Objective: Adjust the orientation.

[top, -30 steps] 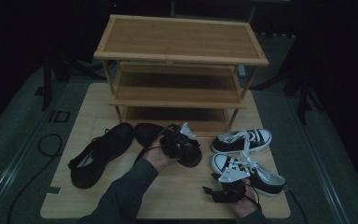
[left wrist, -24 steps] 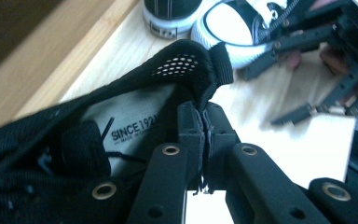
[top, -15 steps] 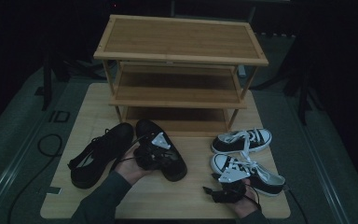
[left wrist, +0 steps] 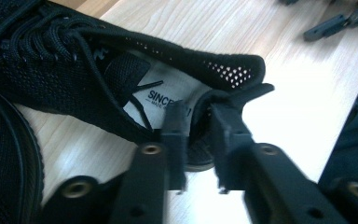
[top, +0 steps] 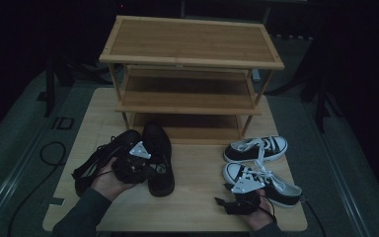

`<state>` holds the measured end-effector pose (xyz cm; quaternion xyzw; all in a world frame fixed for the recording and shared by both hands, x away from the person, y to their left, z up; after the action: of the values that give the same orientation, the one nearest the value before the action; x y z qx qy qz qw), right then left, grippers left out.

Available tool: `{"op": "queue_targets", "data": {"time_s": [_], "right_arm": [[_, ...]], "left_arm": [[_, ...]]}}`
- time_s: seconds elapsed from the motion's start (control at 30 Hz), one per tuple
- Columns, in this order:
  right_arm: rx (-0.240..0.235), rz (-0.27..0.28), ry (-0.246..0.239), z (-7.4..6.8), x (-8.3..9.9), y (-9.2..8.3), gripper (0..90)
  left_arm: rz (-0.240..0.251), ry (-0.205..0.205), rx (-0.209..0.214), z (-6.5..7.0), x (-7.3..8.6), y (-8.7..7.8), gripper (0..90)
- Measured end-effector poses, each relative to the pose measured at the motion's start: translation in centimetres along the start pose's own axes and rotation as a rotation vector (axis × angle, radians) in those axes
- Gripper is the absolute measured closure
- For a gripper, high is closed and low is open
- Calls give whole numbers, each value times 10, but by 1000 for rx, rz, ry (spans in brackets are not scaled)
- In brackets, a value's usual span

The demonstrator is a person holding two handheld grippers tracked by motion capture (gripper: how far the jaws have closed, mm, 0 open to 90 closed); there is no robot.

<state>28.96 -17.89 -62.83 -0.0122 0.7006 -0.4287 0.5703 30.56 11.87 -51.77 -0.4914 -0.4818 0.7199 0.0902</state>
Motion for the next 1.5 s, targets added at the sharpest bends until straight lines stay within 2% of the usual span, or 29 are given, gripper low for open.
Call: {"op": "queue_targets", "data": {"time_s": [0.1,0.2,0.3,0.47,0.53,0.6,0.67,0.7,0.73,0.8,0.87,0.97,1.1,1.2,1.27,1.4,1.5], "right_arm": [[1,0,1,0,0,0,356],[1,0,0,0,0,0,356],[2,1,3,0,0,0,355],[1,0,2,0,0,0,356],[1,-1,2,0,0,0,355],[1,-1,2,0,0,0,355],[1,0,2,0,0,0,356],[1,0,2,0,0,0,355],[1,-1,2,0,0,0,355],[1,0,2,0,0,0,355],[1,0,2,0,0,0,355],[1,0,2,0,0,0,354],[1,0,2,0,0,0,355],[1,0,2,0,0,0,354],[1,-1,2,0,0,0,354],[0,0,1,0,0,0,354],[1,1,0,0,0,0,354]], "left_arm": [[7,-8,-24,-4,-2,-3,636],[44,-43,-41,-9,-7,-9,568],[61,-73,-77,-17,-12,-13,511],[44,-152,-174,-39,-20,1,419],[29,-168,-190,-46,-22,10,410],[10,-167,-200,-50,-22,17,427],[-2,-172,-208,-55,-22,23,489],[2,-175,-186,-55,-22,24,538],[9,-176,-164,-53,-22,23,633],[-1,-165,-172,-51,-22,20,770],[-15,-155,-178,-51,-20,17,832],[-20,-155,-142,-51,-13,12,853],[-39,-142,-116,-47,0,1,860],[-49,-135,-128,-47,6,-5,861],[-53,-143,-141,-51,18,-16,862],[-62,-150,-156,-56,31,-28,863],[-69,-121,-178,-56,38,-36,865]]}}
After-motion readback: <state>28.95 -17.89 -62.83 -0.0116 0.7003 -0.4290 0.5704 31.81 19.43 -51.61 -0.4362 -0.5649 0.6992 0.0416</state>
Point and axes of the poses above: each handheld gripper's, and its own axes: y roughly forward along the jaws, x roughly out of its underside, z roughly to its right, the point moved 7 cm from there along y, roughly forward along the jaws, and after that the axes turned 3 degrees about z, right-handed, at the moved point
